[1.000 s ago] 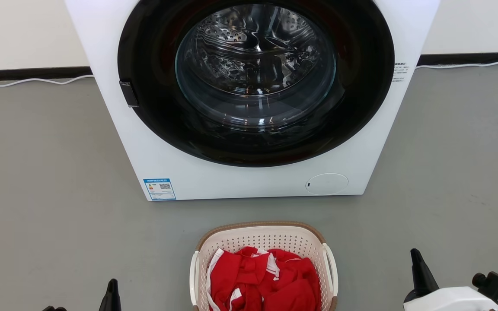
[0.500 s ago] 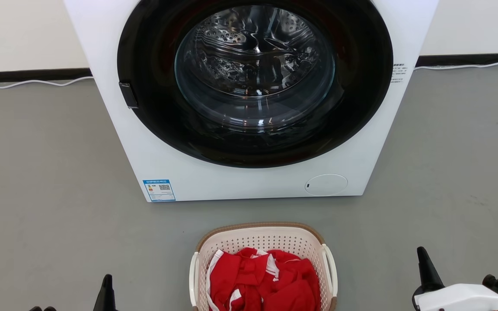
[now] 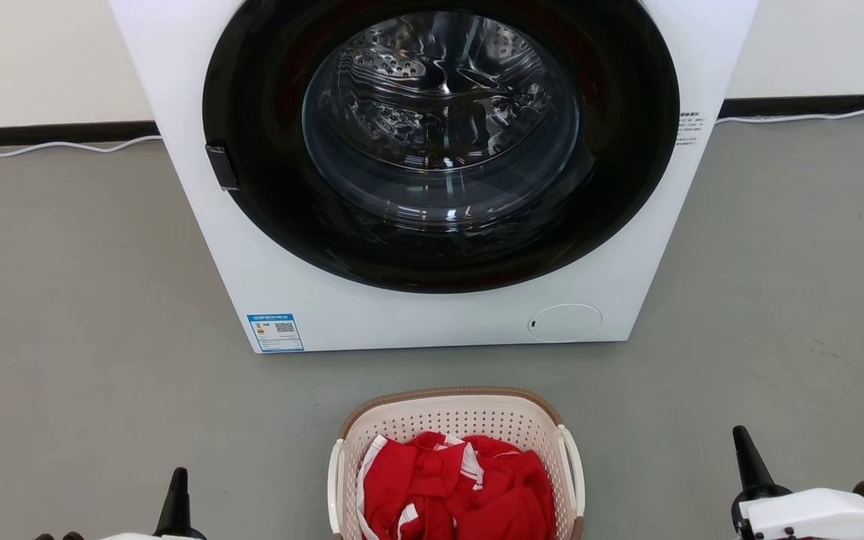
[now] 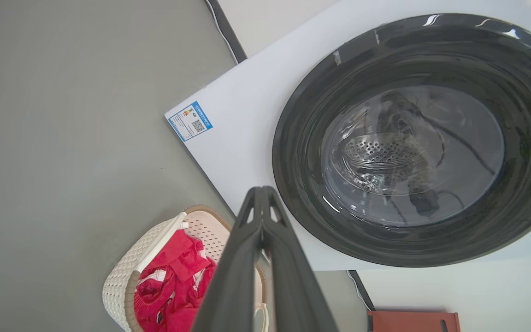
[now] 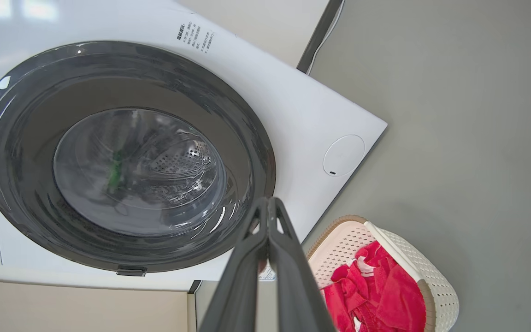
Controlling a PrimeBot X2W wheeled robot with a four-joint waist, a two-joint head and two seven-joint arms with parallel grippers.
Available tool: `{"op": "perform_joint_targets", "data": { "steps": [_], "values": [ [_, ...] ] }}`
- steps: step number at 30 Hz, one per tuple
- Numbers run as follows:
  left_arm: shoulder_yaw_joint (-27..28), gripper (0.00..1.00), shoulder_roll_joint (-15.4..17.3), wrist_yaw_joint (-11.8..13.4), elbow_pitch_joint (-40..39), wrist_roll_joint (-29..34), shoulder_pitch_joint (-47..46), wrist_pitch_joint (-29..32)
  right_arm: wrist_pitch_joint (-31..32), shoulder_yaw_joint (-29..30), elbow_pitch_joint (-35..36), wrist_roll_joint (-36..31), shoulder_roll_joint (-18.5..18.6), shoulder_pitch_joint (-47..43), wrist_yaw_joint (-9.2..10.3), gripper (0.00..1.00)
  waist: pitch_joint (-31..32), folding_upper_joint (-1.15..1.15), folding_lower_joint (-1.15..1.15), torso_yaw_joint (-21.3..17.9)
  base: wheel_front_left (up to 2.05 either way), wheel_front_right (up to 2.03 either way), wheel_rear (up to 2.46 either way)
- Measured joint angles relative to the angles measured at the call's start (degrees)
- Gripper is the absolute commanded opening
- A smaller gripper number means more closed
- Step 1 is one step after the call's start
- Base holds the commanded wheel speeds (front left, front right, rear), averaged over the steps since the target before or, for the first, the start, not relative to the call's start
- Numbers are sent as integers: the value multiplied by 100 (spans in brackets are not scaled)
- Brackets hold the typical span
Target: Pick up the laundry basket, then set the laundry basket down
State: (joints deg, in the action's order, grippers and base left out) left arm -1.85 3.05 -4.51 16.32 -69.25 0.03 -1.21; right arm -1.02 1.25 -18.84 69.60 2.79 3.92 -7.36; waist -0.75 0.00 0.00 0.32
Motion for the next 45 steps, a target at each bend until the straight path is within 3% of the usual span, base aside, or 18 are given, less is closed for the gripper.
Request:
{"op": "perform_joint_targets", "data": {
  "steps": [38,45],
  "values": [
    [475,0,0,-242,-69,-2368,-336,616,610,505,299,2278,4,11,1,0,57,0,0,-32,0,0,0],
    [498,0,-2,-255,-79,-2403,-347,624,623,522,312,2319,3,21,1,0,57,0,0,-33,0,0,0]
  ]
}}
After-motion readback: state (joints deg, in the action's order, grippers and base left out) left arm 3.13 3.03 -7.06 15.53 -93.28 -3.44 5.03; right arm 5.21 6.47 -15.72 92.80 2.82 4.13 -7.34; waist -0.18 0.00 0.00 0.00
